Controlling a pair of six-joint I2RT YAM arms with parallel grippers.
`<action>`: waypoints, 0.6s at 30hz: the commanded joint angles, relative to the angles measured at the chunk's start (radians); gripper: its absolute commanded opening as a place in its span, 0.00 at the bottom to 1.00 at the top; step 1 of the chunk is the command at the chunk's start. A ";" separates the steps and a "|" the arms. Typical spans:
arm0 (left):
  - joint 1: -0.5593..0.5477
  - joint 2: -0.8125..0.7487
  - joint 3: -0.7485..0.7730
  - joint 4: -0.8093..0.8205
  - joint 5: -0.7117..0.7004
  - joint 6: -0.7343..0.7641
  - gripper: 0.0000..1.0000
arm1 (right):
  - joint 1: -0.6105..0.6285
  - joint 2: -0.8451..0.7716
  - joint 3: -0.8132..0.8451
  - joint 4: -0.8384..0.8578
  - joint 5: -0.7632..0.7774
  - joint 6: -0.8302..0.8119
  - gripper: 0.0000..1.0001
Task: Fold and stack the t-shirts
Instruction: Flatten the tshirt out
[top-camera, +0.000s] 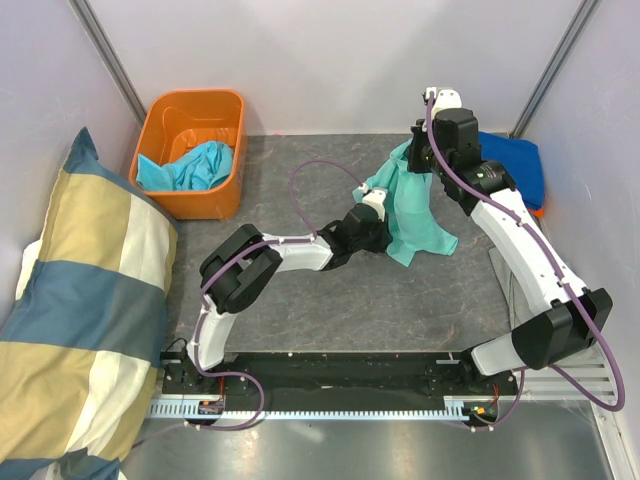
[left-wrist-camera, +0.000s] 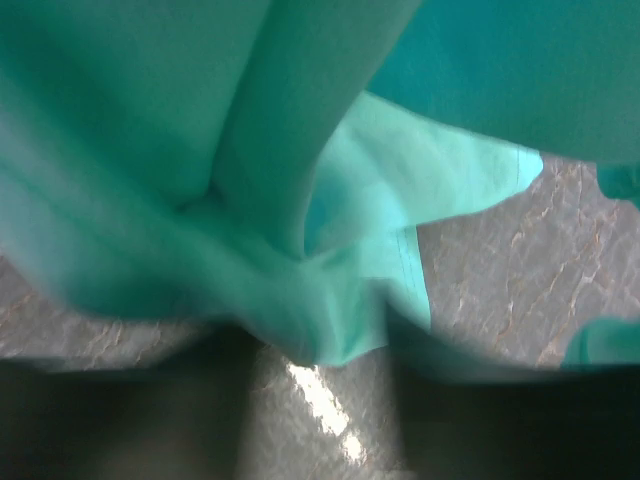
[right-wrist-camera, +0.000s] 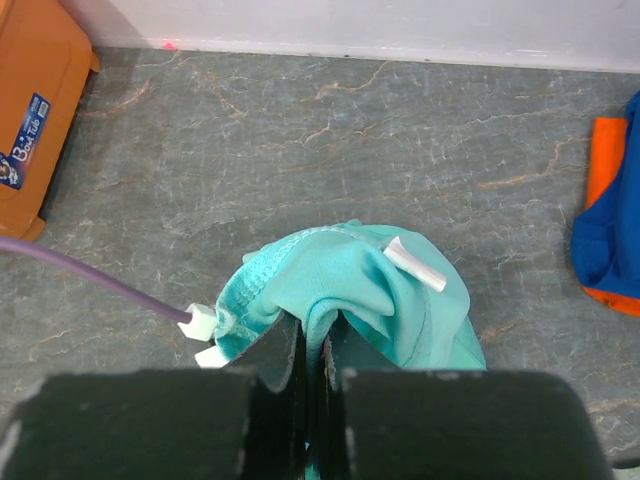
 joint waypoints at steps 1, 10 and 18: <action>-0.008 0.025 0.086 0.015 -0.037 0.027 0.02 | 0.003 -0.045 0.044 0.004 0.005 0.003 0.00; -0.003 -0.279 -0.012 -0.248 -0.246 0.170 0.02 | 0.003 -0.069 0.050 0.004 0.098 -0.003 0.00; 0.128 -0.663 -0.052 -0.474 -0.301 0.322 0.02 | 0.001 -0.139 0.049 -0.034 0.183 -0.003 0.00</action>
